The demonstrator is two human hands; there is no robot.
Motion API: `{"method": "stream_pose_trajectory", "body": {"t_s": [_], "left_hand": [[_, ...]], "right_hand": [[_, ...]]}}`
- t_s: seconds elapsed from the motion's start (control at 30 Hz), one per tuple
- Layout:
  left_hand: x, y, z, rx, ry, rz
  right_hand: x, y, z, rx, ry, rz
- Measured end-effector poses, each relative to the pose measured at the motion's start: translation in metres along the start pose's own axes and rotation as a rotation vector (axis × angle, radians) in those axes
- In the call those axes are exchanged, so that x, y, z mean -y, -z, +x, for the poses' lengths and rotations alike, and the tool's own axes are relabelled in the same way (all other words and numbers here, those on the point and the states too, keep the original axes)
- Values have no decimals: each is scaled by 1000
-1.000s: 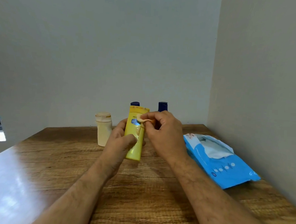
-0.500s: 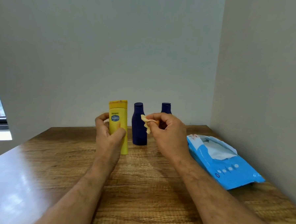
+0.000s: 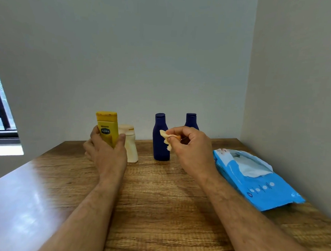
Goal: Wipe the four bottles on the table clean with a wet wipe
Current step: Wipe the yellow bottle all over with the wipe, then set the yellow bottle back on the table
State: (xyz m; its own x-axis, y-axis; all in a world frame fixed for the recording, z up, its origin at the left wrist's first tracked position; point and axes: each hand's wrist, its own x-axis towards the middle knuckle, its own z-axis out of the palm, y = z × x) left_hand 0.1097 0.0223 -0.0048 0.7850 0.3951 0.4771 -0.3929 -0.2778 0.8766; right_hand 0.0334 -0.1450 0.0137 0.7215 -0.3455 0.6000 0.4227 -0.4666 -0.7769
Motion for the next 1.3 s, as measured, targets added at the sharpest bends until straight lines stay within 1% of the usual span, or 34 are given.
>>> {"method": "stream_pose_trajectory", "body": {"t_s": [0.07, 0.23, 0.4, 0.53, 0.9, 1.3], "left_hand": [[5, 6, 7, -3, 34, 15], [19, 23, 23, -99, 107, 97], [30, 17, 30, -48, 95, 162], [37, 13, 34, -23, 96, 172], [41, 12, 42, 19, 201, 245], [43, 7, 43, 15, 245, 300]], "right_hand": [[-1, -1, 0, -2, 4, -18], [-1, 1, 0, 5, 11, 5], [-1, 0, -1, 24, 28, -1], [-1, -2, -2, 55, 50, -9], [-2, -1, -2, 53, 26, -44], [-4, -2, -3, 45, 27, -37]]}}
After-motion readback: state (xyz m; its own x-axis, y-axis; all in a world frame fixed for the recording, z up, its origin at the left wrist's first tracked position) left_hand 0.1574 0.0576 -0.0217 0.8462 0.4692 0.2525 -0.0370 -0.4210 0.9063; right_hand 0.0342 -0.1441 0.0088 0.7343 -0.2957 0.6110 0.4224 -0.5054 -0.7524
